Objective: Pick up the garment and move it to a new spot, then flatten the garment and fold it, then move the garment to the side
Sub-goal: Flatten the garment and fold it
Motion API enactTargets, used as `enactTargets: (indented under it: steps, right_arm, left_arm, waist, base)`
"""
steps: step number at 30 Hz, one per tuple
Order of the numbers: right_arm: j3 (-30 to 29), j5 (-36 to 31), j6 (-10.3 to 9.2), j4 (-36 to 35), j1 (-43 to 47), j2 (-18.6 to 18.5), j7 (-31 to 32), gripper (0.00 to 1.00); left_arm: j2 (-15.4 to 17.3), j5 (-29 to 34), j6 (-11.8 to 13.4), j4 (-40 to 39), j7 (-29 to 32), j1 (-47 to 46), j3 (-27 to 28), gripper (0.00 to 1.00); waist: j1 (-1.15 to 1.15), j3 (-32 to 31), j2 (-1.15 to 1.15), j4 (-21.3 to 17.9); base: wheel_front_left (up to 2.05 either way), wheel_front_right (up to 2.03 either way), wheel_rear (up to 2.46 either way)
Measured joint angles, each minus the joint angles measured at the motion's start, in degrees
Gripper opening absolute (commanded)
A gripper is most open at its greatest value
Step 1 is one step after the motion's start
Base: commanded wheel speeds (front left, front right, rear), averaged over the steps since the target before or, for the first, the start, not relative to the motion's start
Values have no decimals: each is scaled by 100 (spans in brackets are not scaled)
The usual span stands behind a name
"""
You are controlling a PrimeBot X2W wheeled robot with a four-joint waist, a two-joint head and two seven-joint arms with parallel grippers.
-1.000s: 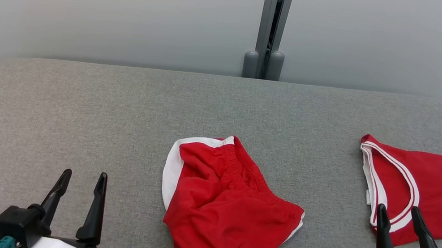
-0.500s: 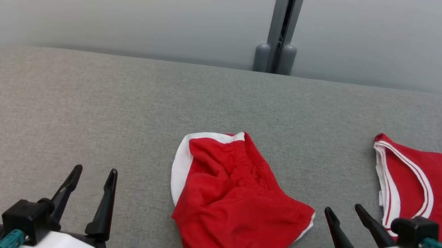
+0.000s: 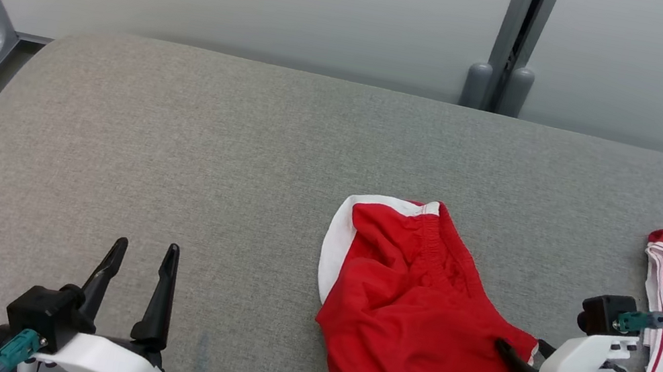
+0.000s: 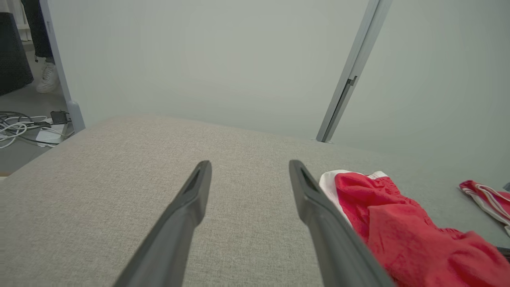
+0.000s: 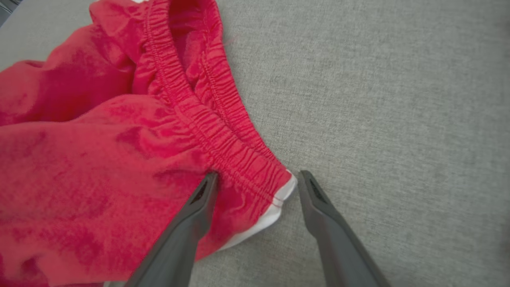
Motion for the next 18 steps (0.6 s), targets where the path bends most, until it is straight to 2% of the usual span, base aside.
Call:
enactTargets:
  steps: [4,5,6,8,12,18]
  right_arm:
    - [68,137,0,196,-128,47,70,100]
    - [100,172,0,224,-151,47,68,91]
    - [134,211,0,250,-169,47,60,48]
    - [153,261,0,274,-204,47,-69,0]
    - [40,350,0,261,-322,-3,-324,0]
    - [-381,457,0,118,-207,-316,-492,0]
  left_arm:
    - [-1,-30,-20,53,-22,-33,-2,100]
    - [-4,-30,-21,60,-25,-43,-4,100]
    - [-8,-30,-23,67,-26,-44,-5,100]
    - [-8,-35,-23,85,-34,-44,-3,100]
    - [-1,-36,-19,101,-49,-43,1,100]
    - [2,-44,-18,114,-52,-38,-30,100]
  waist:
    - [0,32,0,119]
    - [0,39,0,133]
    - [0,44,0,141]
    - [0,48,0,138]
    - [0,25,0,56]
    - [0,-48,0,-162]
  base:
    - [0,0,0]
    - [0,0,0]
    - [0,0,0]
    - [0,0,0]
    - [0,0,0]
    - [0,0,0]
